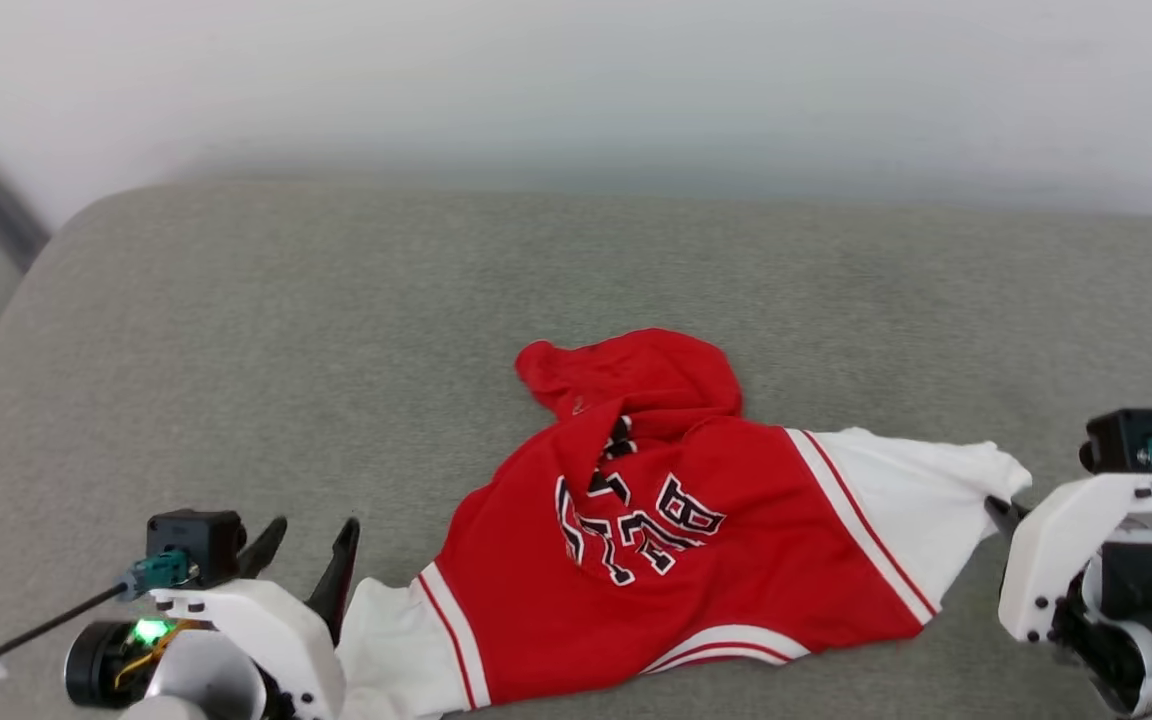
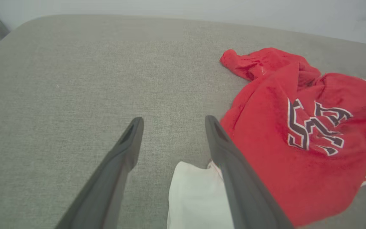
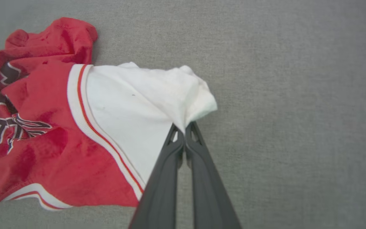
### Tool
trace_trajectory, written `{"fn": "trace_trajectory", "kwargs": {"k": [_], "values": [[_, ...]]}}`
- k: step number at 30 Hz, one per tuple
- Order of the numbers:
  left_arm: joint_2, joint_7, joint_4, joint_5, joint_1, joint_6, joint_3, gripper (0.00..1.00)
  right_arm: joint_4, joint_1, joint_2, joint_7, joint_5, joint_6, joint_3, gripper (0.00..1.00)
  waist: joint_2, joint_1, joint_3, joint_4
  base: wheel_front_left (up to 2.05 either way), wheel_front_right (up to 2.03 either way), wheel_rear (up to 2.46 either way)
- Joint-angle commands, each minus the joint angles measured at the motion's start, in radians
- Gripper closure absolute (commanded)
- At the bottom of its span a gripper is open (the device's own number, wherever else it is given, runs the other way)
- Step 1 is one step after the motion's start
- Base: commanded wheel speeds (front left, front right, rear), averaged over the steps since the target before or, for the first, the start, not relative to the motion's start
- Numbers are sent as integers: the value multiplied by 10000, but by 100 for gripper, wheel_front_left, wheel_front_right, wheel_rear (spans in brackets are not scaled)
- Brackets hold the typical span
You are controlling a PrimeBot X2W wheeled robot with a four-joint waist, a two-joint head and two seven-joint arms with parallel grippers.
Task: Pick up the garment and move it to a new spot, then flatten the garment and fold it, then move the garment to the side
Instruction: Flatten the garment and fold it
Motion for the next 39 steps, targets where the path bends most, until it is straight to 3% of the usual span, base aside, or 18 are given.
{"fn": "trace_trajectory", "kwargs": {"k": [1,8,14,18,21,33,39], "values": [[136,442,68,-321,140,-147,26,0,-339,332,152,111,-90,-3,-81,100,0,0,-88,-440,0,0,0],[832,2960,395,-1718,985,-611,-293,0,-1469,1042,661,471,-329,-3,-106,100,0,0,225,-1387,0,0,0],[1185,4593,549,-2407,1559,-388,-542,0,-1760,1212,902,451,-245,-3,-118,100,0,0,623,-1638,0,0,0],[1126,5648,950,-2854,1631,-425,-911,0,-1796,1184,1027,422,-258,-3,-73,100,0,0,837,-1667,0,0,0],[964,5873,1116,-2881,1466,-462,-1093,100,-1749,1110,1079,374,-247,-3,-47,100,0,0,888,-1655,0,0,0],[844,3065,502,-1188,159,-282,-574,100,-1853,1373,1021,-234,-468,-3,-269,100,0,0,107,-1139,0,0,0],[721,2380,-69,-559,-871,-268,-505,100,-1722,881,867,-687,-568,-3,-324,100,0,0,-391,-1019,0,0,0]]}}
